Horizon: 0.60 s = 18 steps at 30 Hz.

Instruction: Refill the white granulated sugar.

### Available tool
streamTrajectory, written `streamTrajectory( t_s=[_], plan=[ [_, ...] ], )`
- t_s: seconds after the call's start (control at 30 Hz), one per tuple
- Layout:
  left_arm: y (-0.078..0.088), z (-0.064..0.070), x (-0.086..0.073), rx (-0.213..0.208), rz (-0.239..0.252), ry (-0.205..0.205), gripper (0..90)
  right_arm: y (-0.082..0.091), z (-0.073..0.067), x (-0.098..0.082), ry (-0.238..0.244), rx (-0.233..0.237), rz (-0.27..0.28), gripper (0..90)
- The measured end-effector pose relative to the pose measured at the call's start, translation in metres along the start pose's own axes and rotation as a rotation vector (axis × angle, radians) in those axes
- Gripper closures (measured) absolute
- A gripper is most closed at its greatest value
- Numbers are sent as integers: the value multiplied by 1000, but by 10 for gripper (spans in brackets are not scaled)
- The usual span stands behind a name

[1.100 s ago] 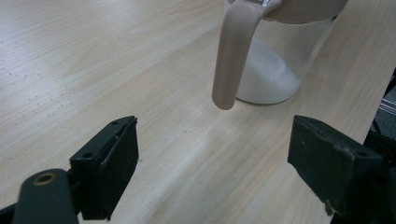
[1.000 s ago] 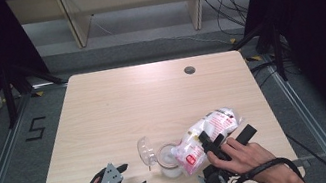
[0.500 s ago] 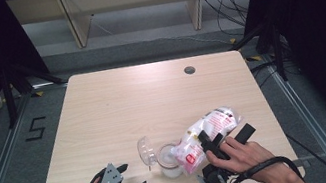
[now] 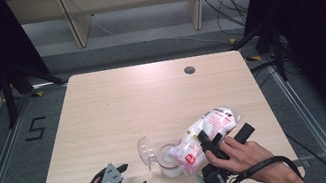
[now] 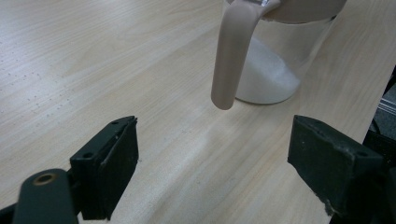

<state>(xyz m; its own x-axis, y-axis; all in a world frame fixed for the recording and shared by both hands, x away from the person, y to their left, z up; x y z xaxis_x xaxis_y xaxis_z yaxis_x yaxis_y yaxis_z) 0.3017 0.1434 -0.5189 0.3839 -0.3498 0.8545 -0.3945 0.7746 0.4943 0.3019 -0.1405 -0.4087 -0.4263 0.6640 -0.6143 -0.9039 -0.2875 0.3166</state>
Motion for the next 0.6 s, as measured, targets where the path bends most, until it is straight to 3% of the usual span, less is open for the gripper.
streamTrajectory(
  t_s=[0.13, 0.2, 0.6],
  plan=[
    [0, 0, 0, 0, 0, -2, 159, 1, 1, -1, 9, -4, -1, 748],
    [0, 0, 0, 0, 0, 0, 159, 0, 3, -2, 50, -9, 13, 748],
    [0, 0, 0, -1, -1, 0, 158, 2, 4, -4, 56, -7, -1, 750]
  ],
)
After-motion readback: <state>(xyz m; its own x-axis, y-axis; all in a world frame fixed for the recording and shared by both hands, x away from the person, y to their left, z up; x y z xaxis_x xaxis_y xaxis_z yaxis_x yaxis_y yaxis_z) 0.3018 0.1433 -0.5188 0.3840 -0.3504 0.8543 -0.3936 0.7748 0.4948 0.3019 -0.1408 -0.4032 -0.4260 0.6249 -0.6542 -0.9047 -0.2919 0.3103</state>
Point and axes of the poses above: each handheld gripper's, and its own axes: y roughly backward along the jaws, x roughly out of its top, z roughly to its right, the point moved 3 cm from there along -y, roughly forward along the jaws, and after that the axes turned 11 degrees about -x, right-handed, at the moved point
